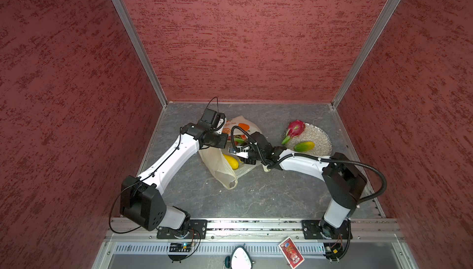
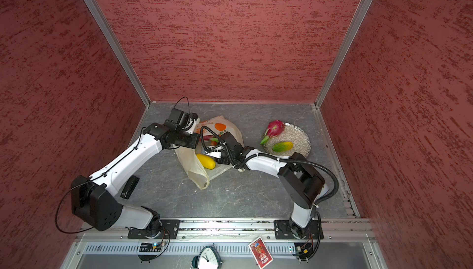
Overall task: Take fruits out of the plastic bag
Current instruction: Take out the fake fruit from the plastic bag.
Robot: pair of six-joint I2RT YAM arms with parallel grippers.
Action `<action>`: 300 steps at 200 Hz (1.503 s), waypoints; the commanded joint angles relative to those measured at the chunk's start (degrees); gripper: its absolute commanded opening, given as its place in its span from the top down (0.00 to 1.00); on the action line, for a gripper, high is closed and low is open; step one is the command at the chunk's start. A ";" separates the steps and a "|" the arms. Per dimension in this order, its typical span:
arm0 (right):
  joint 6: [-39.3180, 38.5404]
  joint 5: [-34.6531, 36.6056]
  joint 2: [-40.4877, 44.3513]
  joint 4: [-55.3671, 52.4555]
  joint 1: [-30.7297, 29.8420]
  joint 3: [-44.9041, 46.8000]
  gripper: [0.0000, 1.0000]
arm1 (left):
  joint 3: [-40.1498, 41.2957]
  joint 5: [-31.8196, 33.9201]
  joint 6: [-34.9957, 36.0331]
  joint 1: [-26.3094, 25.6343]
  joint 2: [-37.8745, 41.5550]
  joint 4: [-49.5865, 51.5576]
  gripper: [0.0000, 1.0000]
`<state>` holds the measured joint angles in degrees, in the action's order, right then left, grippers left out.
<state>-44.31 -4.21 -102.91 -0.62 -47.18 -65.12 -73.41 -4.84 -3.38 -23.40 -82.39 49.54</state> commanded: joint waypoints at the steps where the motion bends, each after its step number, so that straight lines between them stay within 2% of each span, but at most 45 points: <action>1: -2.05 6.22 -3.78 1.61 -0.28 -4.38 0.52 | -0.84 0.13 1.71 0.45 0.55 0.63 1.00; 42: -1.25 11.96 -10.66 2.46 0.51 -10.60 0.51 | -2.13 0.25 3.32 0.51 -0.22 2.02 1.00; 103: 1.08 13.59 -17.65 -2.67 2.04 -18.11 0.48 | -2.62 -0.07 4.36 0.55 0.61 3.35 1.00; 153: 3.56 14.74 -19.88 -4.02 3.98 -19.16 0.48 | -3.05 -0.13 4.82 0.71 0.75 4.17 1.00; 169: 2.72 13.35 -19.71 -4.16 4.03 -18.91 0.52 | -3.06 -0.19 4.92 0.72 0.91 4.31 1.00; 182: 2.43 12.12 -19.06 -3.66 4.07 -18.39 0.61 | -3.15 -0.19 4.90 0.74 0.82 4.48 1.00; 205: 1.95 8.58 -15.87 -1.01 4.02 -15.64 0.84 | -3.06 -0.38 4.68 0.76 0.79 4.76 1.00; 217: 2.61 6.67 -13.22 0.63 3.89 -13.46 0.92 | -2.67 -0.78 4.44 0.77 0.88 4.86 1.00; 255: 7.19 3.47 -1.97 2.87 2.78 -4.59 0.95 | -0.34 -3.18 2.76 1.65 2.05 3.75 1.00; 281: 12.32 1.53 10.12 1.84 1.85 3.95 1.00 | 0.49 -4.38 1.52 2.80 2.18 2.88 1.00; 300: 16.61 0.35 21.10 0.25 1.83 10.42 1.00 | 1.15 -4.86 0.85 3.51 2.00 2.25 1.00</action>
<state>-34.46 -0.14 -92.84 -1.08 -44.91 -60.34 -73.58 -7.84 -1.13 -20.91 -81.34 53.08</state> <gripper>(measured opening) 0.066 0.046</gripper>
